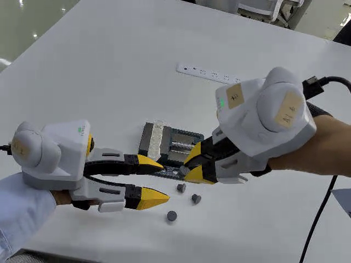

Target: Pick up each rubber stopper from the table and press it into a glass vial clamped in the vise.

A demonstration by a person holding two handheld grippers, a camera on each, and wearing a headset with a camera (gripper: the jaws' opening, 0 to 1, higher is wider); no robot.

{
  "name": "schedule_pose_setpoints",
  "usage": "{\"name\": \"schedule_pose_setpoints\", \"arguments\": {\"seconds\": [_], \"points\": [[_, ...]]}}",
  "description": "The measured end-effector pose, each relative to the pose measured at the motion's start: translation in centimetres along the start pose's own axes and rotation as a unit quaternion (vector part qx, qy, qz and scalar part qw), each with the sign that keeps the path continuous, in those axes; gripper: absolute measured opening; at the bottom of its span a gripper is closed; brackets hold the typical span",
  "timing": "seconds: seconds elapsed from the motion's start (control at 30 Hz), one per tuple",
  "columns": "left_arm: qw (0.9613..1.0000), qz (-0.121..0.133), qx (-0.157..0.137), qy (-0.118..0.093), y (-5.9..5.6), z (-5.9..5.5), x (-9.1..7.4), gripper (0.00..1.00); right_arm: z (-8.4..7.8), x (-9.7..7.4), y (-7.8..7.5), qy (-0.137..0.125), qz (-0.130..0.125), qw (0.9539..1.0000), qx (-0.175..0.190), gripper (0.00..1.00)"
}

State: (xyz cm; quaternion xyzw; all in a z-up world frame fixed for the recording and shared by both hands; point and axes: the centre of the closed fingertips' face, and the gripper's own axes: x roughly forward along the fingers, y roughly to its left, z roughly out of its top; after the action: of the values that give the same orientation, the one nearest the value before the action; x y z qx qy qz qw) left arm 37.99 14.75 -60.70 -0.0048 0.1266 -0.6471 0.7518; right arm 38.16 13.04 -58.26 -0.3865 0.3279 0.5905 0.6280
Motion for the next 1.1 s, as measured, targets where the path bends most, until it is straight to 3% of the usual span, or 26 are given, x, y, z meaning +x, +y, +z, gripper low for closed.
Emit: {"name": "schedule_pose_setpoints", "arguments": {"seconds": [0.2, 0.6, 0.87, 1.1], "points": [[0.9996, 0.025, 0.013, 0.007, 1.0, -0.2, -0.6, 0.32, 0.1, -0.2, -1.8, 0.012, -0.011, 0.9999, 0.002, 0.06], [0.9952, 0.096, 0.010, 0.018, 3.5, -1.3, -2.1, 0.60, 0.1, 0.2, -4.7, 0.031, -0.016, 0.9994, 0.006, 0.06], [0.9916, 0.124, 0.025, 0.026, 4.6, -1.7, -2.6, 0.71, -0.1, 0.8, -6.7, 0.044, -0.016, 0.9989, 0.003, 0.06], [0.9902, 0.138, 0.015, 0.019, 5.3, -2.0, -2.9, 0.78, -0.1, 1.4, -9.0, 0.050, -0.018, 0.9986, 0.009, 0.06]]}}
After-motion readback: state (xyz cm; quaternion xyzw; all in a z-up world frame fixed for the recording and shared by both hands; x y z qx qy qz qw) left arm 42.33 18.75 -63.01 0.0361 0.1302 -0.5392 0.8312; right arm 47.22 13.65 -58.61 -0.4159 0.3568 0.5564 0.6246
